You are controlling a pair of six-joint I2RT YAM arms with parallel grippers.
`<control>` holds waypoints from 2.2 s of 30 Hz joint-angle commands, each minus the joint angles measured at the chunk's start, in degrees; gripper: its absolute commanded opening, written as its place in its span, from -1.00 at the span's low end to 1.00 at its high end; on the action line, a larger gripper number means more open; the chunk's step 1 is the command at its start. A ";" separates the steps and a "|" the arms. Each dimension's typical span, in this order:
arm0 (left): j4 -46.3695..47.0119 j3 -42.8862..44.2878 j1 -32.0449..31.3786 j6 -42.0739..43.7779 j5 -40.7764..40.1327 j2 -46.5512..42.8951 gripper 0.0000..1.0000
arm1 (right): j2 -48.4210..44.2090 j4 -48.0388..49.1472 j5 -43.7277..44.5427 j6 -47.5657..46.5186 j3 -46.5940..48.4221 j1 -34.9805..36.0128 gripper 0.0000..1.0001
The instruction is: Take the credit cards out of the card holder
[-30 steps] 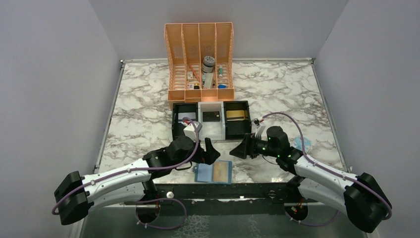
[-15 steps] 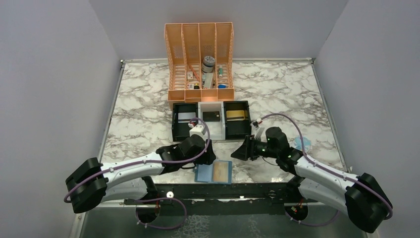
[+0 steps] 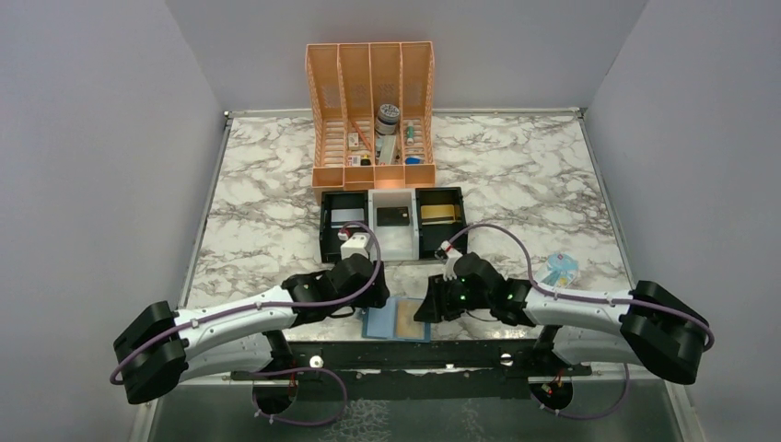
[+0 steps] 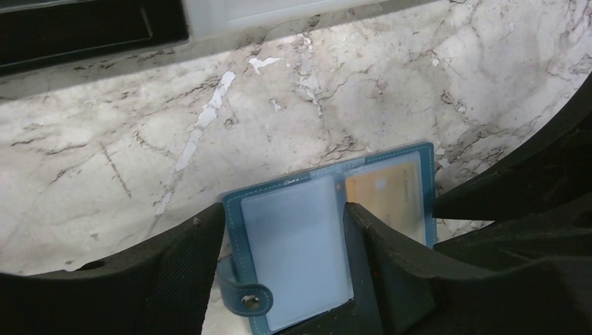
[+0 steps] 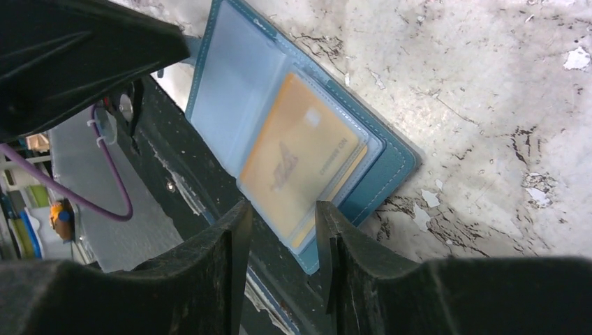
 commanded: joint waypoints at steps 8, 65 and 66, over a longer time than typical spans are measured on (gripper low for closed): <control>-3.70 -4.66 0.24 -1.61 0.98 -8.67 0.43 | 5.73 9.17 1.49 3.04 -2.18 1.02 -0.22; 29.37 -18.96 -3.01 -18.12 3.94 -5.24 -0.79 | 10.85 3.75 -2.01 0.59 11.64 1.08 -0.23; 29.34 -18.62 -3.35 -18.08 3.63 -4.82 -0.78 | 12.02 4.67 -3.03 0.58 11.92 1.11 -0.19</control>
